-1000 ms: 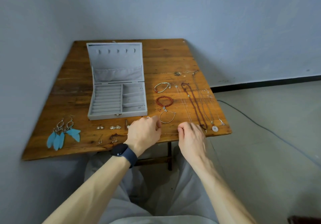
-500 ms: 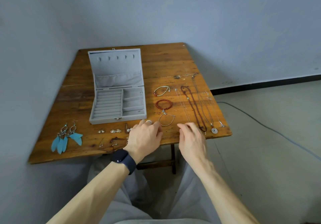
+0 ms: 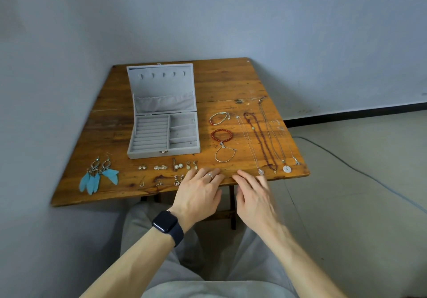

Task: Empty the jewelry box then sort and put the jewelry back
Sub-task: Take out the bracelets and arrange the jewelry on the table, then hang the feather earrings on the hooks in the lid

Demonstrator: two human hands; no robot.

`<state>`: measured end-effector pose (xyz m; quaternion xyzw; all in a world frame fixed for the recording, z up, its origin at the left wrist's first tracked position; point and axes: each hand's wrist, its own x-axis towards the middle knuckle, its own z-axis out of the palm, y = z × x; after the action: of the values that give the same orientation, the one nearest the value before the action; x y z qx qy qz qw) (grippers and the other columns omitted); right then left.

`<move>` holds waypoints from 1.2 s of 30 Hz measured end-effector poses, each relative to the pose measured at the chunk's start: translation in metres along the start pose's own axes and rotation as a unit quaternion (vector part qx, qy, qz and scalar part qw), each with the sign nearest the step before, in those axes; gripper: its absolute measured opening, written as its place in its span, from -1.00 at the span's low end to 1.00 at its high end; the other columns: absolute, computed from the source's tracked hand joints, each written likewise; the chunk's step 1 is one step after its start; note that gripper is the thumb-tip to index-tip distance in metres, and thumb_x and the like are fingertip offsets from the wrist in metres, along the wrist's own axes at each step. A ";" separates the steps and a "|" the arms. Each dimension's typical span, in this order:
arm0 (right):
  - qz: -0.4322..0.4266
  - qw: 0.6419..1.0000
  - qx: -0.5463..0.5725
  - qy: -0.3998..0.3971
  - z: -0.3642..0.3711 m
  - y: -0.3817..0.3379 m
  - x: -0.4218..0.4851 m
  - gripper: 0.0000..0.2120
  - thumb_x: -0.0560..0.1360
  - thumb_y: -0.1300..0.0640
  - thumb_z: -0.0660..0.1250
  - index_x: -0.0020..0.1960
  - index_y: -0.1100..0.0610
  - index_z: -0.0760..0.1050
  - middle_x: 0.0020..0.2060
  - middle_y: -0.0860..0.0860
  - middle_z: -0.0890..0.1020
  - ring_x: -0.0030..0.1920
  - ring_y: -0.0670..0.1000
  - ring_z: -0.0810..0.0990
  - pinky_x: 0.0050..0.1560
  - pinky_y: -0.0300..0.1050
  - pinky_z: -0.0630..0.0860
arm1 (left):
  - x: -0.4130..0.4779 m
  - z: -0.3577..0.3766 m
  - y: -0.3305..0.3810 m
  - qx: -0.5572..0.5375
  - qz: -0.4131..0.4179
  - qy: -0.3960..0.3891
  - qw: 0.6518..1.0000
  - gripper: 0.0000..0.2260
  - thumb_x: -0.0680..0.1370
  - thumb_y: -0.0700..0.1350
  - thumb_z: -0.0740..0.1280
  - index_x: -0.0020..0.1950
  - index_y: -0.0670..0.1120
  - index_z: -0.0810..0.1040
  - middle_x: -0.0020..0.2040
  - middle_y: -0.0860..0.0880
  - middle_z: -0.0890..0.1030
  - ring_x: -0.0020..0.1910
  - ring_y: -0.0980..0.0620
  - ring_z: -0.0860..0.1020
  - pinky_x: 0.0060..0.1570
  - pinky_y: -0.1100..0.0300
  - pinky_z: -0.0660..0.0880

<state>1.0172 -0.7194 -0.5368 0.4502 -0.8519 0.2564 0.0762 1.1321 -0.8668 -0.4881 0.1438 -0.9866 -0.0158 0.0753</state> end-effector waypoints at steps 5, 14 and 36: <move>0.026 0.999 0.027 0.022 -0.012 -0.009 -0.007 -0.66 0.51 0.24 0.38 0.28 0.14 0.59 0.28 0.00 0.60 0.18 0.05 0.55 0.15 -0.05 0.56 | -0.010 -0.006 0.006 -0.007 -0.008 0.008 1.000 -0.62 0.58 0.03 0.31 0.39 0.00 0.50 0.35 -0.02 0.56 0.33 -0.05 0.51 0.33 -0.02 0.42; 0.027 0.998 0.059 -0.022 -0.036 -0.036 -0.021 -0.74 0.58 0.15 0.31 0.26 0.08 0.59 0.21 -0.06 0.62 0.25 -0.04 0.49 0.27 -0.18 0.39 | -0.068 -0.028 -0.020 -0.022 -0.106 0.028 0.994 -0.61 0.59 0.04 0.30 0.43 0.05 0.48 0.37 0.04 0.55 0.40 -0.01 0.47 0.40 0.02 0.35; -0.228 0.959 0.033 -0.164 0.007 -0.240 0.106 -0.65 0.62 0.03 0.23 0.36 0.07 0.51 0.24 -0.01 0.60 0.25 0.04 0.50 0.30 -0.10 0.45 | -0.165 -0.100 -0.184 -0.088 -0.381 0.027 0.920 -0.61 0.66 0.07 0.10 0.48 0.10 0.40 0.42 0.07 0.47 0.35 0.02 0.45 0.30 0.09 0.45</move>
<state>1.1501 -0.9114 -0.4164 0.6707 -0.7184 0.1831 -0.0228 1.3556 -0.9963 -0.4230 0.5020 -0.8495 -0.1257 0.1028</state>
